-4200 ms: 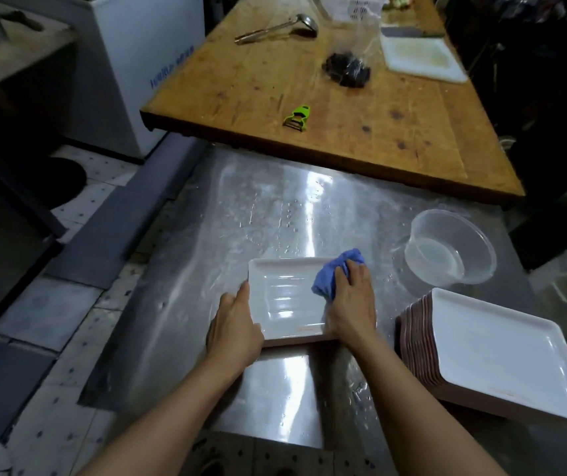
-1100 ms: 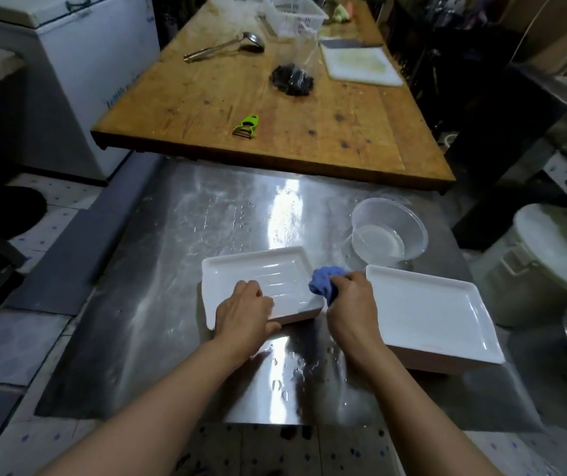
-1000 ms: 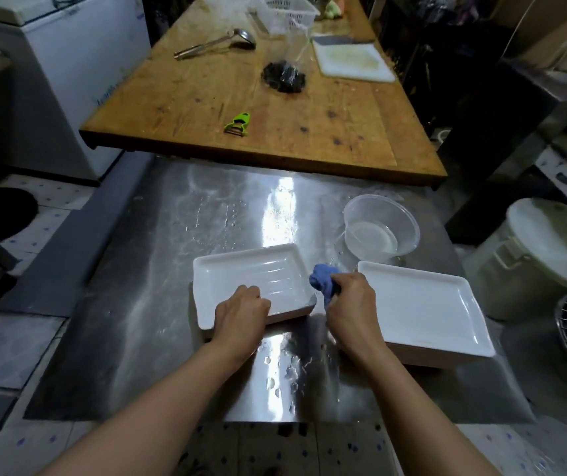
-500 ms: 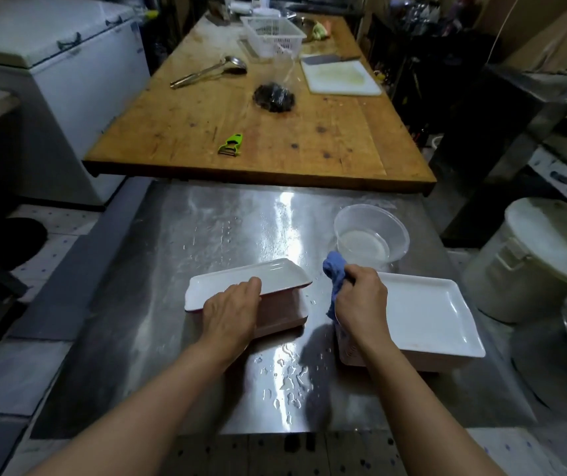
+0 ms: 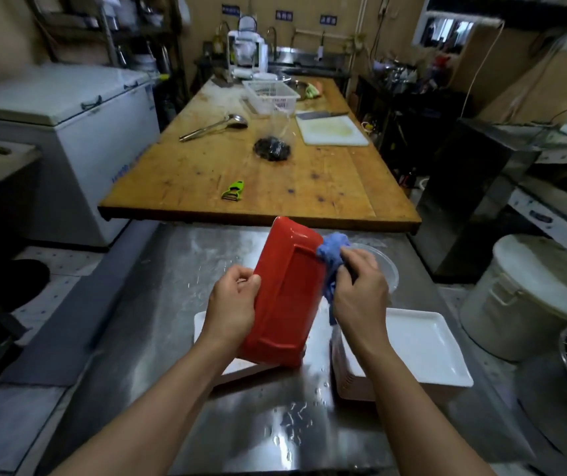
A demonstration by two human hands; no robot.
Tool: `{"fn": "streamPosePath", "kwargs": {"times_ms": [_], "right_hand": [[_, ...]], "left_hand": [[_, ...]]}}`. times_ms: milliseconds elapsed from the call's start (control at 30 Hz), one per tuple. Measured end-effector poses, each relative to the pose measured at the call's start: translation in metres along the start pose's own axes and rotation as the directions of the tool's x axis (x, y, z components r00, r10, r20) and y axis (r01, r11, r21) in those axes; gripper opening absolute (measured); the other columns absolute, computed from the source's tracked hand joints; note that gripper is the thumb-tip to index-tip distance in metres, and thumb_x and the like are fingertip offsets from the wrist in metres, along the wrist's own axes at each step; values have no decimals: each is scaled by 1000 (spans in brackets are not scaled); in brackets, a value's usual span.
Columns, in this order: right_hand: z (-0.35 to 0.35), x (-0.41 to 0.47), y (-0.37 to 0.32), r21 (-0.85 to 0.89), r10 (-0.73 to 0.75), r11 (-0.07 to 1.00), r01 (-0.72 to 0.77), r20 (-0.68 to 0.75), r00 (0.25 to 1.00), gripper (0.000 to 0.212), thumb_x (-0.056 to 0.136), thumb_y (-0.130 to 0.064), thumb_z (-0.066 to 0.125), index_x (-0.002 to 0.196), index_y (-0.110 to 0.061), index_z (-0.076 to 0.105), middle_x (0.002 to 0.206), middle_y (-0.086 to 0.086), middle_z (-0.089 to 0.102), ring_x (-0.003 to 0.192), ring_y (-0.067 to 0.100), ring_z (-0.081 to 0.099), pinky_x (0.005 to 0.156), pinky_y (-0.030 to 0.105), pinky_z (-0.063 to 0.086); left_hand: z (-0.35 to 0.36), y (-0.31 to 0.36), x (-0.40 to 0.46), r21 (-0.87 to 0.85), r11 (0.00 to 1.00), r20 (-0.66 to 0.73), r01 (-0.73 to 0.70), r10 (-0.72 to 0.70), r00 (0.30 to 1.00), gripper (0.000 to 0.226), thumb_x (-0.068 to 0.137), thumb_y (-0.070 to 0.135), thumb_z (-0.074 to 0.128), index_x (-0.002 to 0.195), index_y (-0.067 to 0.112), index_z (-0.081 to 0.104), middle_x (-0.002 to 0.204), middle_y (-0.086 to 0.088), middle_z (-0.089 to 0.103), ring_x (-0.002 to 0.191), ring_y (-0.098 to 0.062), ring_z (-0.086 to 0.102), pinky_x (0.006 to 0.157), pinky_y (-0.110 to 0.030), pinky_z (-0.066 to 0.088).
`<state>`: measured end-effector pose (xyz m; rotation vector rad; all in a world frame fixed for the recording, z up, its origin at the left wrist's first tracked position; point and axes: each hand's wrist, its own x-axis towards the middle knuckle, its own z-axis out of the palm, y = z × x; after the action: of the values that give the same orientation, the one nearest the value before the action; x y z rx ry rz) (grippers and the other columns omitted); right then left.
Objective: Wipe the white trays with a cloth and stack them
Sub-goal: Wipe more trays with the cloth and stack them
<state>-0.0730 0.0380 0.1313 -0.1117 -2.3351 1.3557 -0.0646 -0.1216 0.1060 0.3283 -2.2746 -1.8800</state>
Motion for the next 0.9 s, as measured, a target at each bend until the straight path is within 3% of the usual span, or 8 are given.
{"fn": "streamPosePath", "kwargs": {"times_ms": [100, 200, 367, 467, 633, 767, 833, 900], "right_hand": [[3, 3, -26, -3, -237, 971, 237, -40, 971, 31, 84, 1, 54, 113, -2, 66, 115, 14, 56, 110, 26, 53, 97, 27, 39], [10, 3, -46, -108, -396, 912, 396, 21, 918, 35, 82, -17, 57, 115, -10, 66, 117, 10, 56, 108, 28, 47, 96, 28, 34], [25, 11, -66, -329, -430, 823, 464, 175, 886, 39, 92, -33, 45, 128, -28, 57, 138, 3, 46, 130, 27, 34, 106, 45, 22], [27, 17, -65, -306, -457, 796, 523, 264, 850, 40, 96, -34, 41, 134, -27, 51, 141, 2, 44, 131, 22, 38, 103, 43, 28], [12, 27, -49, -273, -348, 876, 398, 214, 913, 50, 94, -39, 27, 137, -26, 47, 130, 1, 53, 120, 19, 46, 98, 39, 36], [1, 37, -38, -97, -246, 960, 263, 156, 957, 35, 101, -25, 37, 130, -17, 54, 120, 6, 56, 115, 21, 47, 97, 28, 33], [-2, 38, -41, -45, -177, 982, 184, 128, 976, 36, 101, -24, 37, 133, -15, 52, 123, 8, 51, 116, 20, 47, 94, 20, 31], [-3, 36, -44, -58, -194, 978, 200, 105, 975, 38, 102, -23, 36, 136, -11, 48, 130, 13, 47, 120, 24, 45, 90, 18, 28]], "left_hand": [[-2, 12, -5, -140, 990, 31, 33, -29, 999, 20, 95, 11, 50, 76, 15, 56, 66, -5, 60, 60, -18, 52, 66, -34, 43], [-1, 23, -11, -205, 978, 43, 21, -12, 999, 22, 94, 7, 51, 74, 15, 56, 62, -4, 60, 57, -18, 50, 63, -33, 40], [-3, 32, -19, -182, 982, 43, -48, 57, 997, 20, 94, 8, 51, 75, 14, 54, 63, -9, 60, 60, -20, 51, 62, -36, 41], [-7, 33, -23, -172, 983, 0, -61, 62, 998, 18, 94, 10, 51, 77, 11, 55, 62, -7, 62, 58, -20, 52, 61, -37, 42], [-16, 34, -28, -283, 959, -7, -13, 11, 1000, 18, 95, 10, 50, 78, 9, 58, 61, -8, 62, 57, -22, 52, 59, -38, 44], [-17, 41, -32, -410, 911, 29, 51, -42, 999, 22, 94, 7, 49, 74, 10, 58, 57, -4, 63, 51, -14, 56, 57, -32, 48], [-16, 44, -32, -489, 867, 45, 97, -87, 995, 23, 94, 6, 48, 74, 10, 57, 60, -7, 61, 53, -17, 56, 60, -34, 49], [-15, 46, -30, -548, 826, 50, 130, -123, 991, 23, 95, 7, 48, 74, 10, 56, 60, -7, 61, 53, -17, 56, 62, -35, 50]]}}
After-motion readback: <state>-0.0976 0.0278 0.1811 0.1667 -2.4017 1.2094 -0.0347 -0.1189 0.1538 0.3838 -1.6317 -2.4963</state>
